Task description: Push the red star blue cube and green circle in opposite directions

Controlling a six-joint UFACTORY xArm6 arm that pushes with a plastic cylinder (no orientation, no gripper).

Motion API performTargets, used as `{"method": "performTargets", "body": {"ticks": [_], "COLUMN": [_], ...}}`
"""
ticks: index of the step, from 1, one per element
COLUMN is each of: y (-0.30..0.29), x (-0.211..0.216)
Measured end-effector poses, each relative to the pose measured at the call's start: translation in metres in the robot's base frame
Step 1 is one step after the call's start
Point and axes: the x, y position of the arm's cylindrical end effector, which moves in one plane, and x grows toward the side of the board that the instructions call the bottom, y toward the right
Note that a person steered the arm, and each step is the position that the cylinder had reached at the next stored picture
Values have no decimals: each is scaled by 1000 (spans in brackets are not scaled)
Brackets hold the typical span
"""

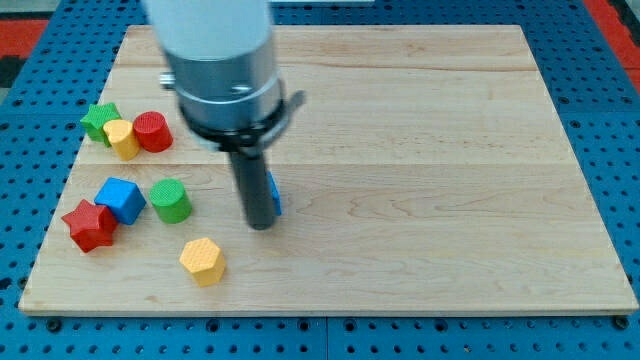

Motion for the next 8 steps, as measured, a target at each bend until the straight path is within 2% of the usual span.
{"method": "performTargets", "body": {"ticks": [1, 2, 3, 4, 5, 6, 8], "y": [22, -4, -77, -167, -219, -221, -198], "x": [68, 98, 97, 95, 77, 34, -15]}}
